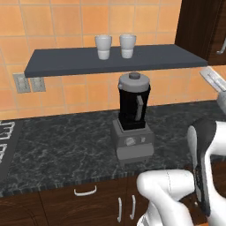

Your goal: Close the lid blender by securely placing the lid on top.

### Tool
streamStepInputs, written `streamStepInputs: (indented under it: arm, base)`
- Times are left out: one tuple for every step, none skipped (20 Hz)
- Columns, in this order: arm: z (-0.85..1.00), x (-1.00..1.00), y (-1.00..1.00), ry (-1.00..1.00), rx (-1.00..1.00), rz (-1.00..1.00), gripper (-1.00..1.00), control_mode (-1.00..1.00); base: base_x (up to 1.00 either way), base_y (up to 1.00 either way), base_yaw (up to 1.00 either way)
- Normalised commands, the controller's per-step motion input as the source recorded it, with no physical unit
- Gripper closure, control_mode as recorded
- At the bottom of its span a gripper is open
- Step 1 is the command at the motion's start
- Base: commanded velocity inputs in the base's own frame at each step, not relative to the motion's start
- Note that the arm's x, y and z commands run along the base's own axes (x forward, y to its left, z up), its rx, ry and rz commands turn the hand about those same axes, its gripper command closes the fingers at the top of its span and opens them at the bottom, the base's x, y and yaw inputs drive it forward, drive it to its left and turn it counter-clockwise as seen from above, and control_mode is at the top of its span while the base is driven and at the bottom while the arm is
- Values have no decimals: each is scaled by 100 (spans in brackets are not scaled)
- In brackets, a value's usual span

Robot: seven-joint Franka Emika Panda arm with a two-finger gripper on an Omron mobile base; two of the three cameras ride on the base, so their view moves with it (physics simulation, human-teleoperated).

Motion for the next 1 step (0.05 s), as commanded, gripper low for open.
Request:
streamStepInputs:
  arm:
    - [0,0,0,0,0,0,-100,-100]
  base:
    - [0,0,0]
